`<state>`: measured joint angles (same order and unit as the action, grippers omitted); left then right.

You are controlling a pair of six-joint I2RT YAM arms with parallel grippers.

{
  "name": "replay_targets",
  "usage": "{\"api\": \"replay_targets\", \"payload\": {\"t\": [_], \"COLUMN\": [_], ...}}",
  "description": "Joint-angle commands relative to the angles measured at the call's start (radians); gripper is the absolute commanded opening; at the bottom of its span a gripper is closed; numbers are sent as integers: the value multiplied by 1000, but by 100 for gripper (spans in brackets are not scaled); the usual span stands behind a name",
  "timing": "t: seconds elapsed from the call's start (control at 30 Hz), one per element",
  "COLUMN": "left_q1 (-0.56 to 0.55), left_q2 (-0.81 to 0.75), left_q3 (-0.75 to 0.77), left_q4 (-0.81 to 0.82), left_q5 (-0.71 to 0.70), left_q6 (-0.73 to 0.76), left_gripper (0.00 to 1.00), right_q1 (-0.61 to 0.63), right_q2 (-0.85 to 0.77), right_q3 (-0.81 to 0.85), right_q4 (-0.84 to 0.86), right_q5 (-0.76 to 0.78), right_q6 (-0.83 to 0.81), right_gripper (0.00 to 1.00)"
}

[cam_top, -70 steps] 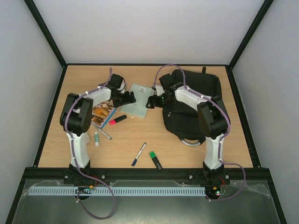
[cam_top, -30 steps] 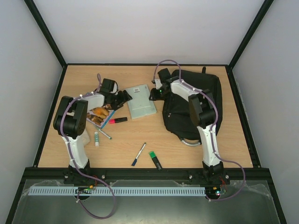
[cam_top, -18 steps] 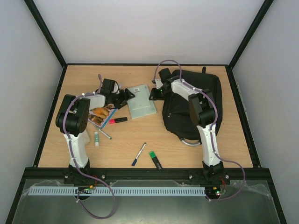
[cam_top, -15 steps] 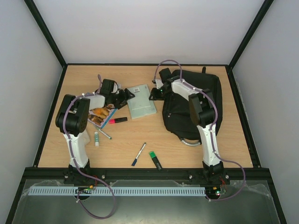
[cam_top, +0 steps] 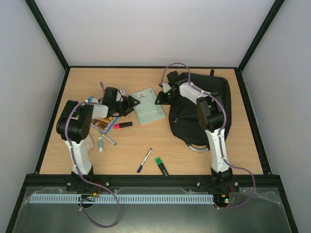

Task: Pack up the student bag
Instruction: Pick up the book from the center of the board.

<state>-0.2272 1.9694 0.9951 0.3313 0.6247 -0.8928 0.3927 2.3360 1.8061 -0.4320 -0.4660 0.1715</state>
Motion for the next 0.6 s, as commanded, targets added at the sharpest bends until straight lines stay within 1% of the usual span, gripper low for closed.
{"api": "replay_targets", "payload": {"t": [0.0, 0.1, 0.2, 0.23, 0.37, 0.47, 0.53, 0.57], "left_q1": [-48, -50, -53, -54, -56, -65, -69, -71], "left_q2": [-81, -108, -110, -105, -101, -116, -125, -125], "left_q3": [-34, -58, -59, -64, -112, -115, -113, -108], "left_q4": [126, 180, 190, 214, 401, 436, 442, 441], "left_q5": [123, 127, 118, 119, 116, 87, 72, 71], "left_q6": [-70, -96, -117, -137, -250, -252, -242, -237], "left_gripper": [69, 67, 67, 66, 63, 60, 54, 49], "right_q1": [21, 21, 21, 21, 21, 21, 20, 20], "right_q2": [87, 79, 77, 77, 79, 79, 81, 82], "right_q3": [-59, -69, -76, -78, -87, -97, -100, -100], "right_q4": [-87, -82, -80, -80, -86, -86, -88, -90], "right_q5": [1, -20, -37, -41, -92, -124, -133, -141], "right_q6": [-8, -11, -13, -13, -12, -17, -21, -25], "right_gripper": [32, 32, 32, 32, 32, 31, 31, 31]}}
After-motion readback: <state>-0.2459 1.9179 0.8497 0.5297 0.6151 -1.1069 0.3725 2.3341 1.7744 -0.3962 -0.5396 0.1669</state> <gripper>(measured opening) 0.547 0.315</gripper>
